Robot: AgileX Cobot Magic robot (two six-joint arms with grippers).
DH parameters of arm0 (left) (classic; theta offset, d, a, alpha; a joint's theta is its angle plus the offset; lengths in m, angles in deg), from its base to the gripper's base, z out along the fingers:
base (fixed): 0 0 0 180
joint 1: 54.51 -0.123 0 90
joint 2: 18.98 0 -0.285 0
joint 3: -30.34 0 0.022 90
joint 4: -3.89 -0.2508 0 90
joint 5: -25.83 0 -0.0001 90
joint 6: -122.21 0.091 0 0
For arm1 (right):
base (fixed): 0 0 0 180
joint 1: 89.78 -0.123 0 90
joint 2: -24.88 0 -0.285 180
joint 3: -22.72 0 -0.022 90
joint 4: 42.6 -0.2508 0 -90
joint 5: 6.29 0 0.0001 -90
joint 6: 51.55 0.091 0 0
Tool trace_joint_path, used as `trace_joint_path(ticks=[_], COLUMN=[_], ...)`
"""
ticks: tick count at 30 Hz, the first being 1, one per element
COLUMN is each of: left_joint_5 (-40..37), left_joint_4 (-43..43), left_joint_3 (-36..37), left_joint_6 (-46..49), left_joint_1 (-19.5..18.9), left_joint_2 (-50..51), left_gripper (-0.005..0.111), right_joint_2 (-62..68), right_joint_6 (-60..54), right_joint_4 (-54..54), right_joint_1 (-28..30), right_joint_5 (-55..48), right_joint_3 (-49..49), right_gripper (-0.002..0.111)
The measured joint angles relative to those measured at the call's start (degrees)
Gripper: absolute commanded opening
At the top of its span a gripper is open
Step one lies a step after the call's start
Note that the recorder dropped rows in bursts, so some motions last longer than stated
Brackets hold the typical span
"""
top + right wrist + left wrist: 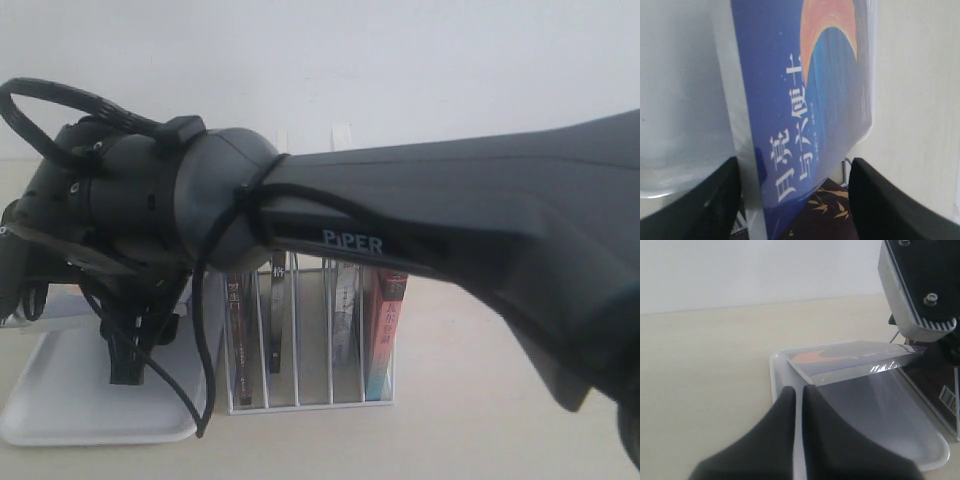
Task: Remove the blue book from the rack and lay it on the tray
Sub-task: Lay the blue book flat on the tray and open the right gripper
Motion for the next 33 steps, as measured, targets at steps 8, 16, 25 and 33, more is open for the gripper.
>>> trace_joint_path(ticks=[8,16,25,33], left_joint_5=[0.00,0.00,0.00,0.00], left_joint_4=[0.00,0.00,0.00,0.00], left_joint_3=[0.00,0.00,0.00,0.00], left_joint_6=[0.00,0.00,0.00,0.00], left_joint_1=[0.00,0.00,0.00,0.00], left_joint_2=[0.00,0.00,0.00,0.00], left_gripper=[0.005,0.005,0.005,0.005], right_joint_2=[-1.16,-3.57,-5.78,-9.73], right_joint_6=[0.10,0.34,4.74,9.56], right_joint_4=[-0.11,0.09,0.09,7.17], right_joint_1=[-1.98,-2.78,-2.78,-2.78], right_joint_5=[-0.35,-0.48,-2.32,-1.60], right_joint_3=[0.00,0.00,0.00,0.00], right_gripper=[0.059,0.059,0.000,0.000])
